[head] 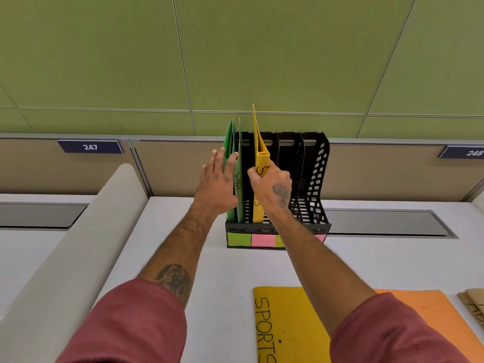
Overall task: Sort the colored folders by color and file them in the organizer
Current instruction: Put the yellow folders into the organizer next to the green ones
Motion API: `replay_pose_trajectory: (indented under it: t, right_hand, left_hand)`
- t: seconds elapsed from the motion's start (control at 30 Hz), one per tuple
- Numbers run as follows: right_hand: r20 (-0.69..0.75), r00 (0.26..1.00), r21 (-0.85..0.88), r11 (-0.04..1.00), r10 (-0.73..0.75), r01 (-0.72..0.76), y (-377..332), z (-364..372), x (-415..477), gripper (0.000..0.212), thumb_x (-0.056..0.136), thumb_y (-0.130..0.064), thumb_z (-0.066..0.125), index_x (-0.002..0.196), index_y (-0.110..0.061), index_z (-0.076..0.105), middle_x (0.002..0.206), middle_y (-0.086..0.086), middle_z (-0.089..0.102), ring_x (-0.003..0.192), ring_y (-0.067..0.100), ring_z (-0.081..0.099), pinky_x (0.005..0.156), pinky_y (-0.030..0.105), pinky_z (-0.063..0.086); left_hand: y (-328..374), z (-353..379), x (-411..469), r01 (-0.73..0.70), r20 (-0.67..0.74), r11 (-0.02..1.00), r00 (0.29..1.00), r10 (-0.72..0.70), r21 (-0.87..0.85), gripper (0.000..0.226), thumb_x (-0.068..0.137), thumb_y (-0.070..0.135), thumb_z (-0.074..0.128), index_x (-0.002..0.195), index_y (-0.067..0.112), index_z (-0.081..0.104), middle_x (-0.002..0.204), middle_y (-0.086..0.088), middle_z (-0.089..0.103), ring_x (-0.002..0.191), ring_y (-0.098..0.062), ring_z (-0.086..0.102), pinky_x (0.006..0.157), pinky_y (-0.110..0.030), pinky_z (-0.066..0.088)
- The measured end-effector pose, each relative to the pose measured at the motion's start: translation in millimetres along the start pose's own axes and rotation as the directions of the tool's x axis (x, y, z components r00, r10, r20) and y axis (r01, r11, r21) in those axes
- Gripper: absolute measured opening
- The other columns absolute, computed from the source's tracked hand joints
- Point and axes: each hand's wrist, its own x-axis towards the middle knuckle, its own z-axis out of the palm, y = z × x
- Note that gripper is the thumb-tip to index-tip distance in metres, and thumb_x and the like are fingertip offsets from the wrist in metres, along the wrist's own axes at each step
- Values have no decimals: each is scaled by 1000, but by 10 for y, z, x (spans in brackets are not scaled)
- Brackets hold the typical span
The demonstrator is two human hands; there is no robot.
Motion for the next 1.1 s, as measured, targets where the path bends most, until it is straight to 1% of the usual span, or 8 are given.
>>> replay_pose_trajectory:
  t: [0.27,0.5,0.6,0.67,0.77,0.9,1.0,1.1]
  right_hand:
    - [63,988,-44,989,142,-139,152,88,-4,36,90,-46,62,63,-26,50,56,-9,53,50,6,52,49,21,38]
    - [157,977,-135,983,146,-125,134,100,20,37,89,-58,61,69,-29,52,63,-9,57,57,8,58,53,25,47]
    - [205,964,-186,974,169,-131,184,55,4,41,86,-65,60,83,-24,59,71,-7,61,67,14,63,59,29,50]
    - [230,955,-219,966,187,-136,217,-7,-31,53,83,-69,59,103,-20,62,84,-3,66,80,19,67,66,32,54]
    - [264,948,-294,951,178,-97,282,-130,-159,79,83,-74,55,137,-16,49,115,7,68,102,26,66,75,36,52]
    - [342,932,-314,949,119,-6,473,-310,-509,92,89,-75,43,157,-17,21,163,11,25,146,28,33,109,46,41]
    - [378,920,-370,928,107,44,669,-469,-834,94,89,-77,36,159,-19,11,167,13,0,154,28,4,120,50,23]
    - [367,924,-434,898,108,68,894,-641,-1183,94,88,-80,26,160,-21,9,167,13,-8,154,29,-7,121,54,11]
  left_hand:
    - [8,30,7,-15,-10,1000,1000,15,0,114,67,13,75,153,25,0,163,-11,-1,151,-32,-7,122,-52,9]
    - [0,20,4,-8,-13,1000,1000,7,-17,113,68,12,74,153,24,1,163,-9,-1,151,-31,-7,122,-51,10]
    - [9,-3,-5,18,-1,998,1000,-18,-52,110,73,19,75,154,24,1,164,-7,-2,151,-30,-7,122,-52,11]
    - [17,-15,-24,27,8,996,1000,-27,-81,110,75,23,76,155,24,0,164,-6,-6,151,-30,-9,122,-51,10]
    - [13,-5,-106,20,-8,997,1000,-21,-73,116,76,31,78,156,23,-6,164,-6,-15,151,-30,-12,120,-51,7]
    - [14,96,-377,52,-85,996,995,-59,-77,123,75,46,78,155,20,-11,164,-11,-13,151,-33,-9,119,-53,13]
    - [45,261,-675,39,-124,993,991,-54,-114,118,80,56,70,155,20,-13,164,-13,-12,151,-33,-9,120,-56,17]
    - [139,443,-996,2,-106,994,994,-14,-111,101,88,66,50,156,21,-10,165,-11,-14,152,-29,-11,120,-56,15]
